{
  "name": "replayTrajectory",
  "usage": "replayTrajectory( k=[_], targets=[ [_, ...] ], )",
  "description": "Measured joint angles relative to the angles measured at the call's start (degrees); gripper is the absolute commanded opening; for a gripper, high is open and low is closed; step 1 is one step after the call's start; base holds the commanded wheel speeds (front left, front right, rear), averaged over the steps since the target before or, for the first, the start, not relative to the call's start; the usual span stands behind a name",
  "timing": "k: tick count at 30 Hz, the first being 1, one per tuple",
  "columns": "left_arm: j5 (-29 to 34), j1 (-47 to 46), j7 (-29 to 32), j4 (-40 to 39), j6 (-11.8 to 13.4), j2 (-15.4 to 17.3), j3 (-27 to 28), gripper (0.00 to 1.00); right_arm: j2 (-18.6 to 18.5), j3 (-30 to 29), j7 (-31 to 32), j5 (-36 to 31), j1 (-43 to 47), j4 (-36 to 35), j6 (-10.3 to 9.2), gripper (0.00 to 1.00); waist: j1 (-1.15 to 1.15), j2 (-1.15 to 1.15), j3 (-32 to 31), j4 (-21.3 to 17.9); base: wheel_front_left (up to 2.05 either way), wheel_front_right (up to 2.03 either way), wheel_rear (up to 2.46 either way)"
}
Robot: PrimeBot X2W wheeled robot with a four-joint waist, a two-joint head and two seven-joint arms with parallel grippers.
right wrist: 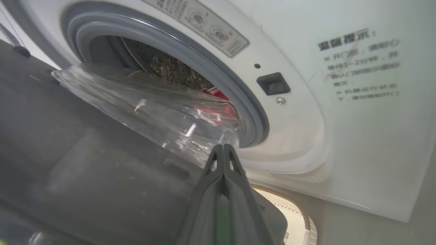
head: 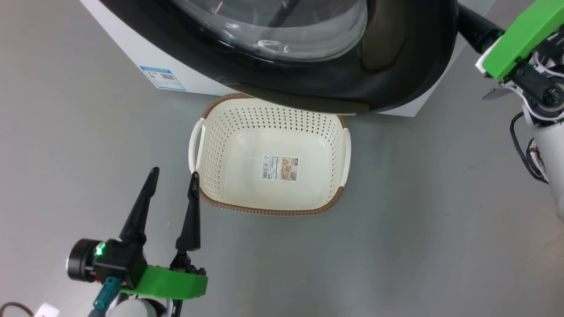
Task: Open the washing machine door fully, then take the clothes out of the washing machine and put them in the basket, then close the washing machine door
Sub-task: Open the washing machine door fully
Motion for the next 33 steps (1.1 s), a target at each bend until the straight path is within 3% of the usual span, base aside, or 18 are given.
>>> replayTrajectory(
  k=[16,33],
  targets=[
    [0.01,2.29,0.00,-1.07,0.03,0.02,2.69,1.00,-1.88,9.51,-0.30,6.05,9.34,-14.54,0.00,0.00,0.00,0.00,-2.75,-0.47,0.00,0.00,0.00],
    [0.09,3.99,0.00,-2.05,0.05,0.04,4.11,1.00,-5.59,15.59,-3.07,8.66,16.33,-27.03,0.00,0.00,0.00,0.00,-5.24,-1.41,0.00,0.00,0.00]
  ],
)
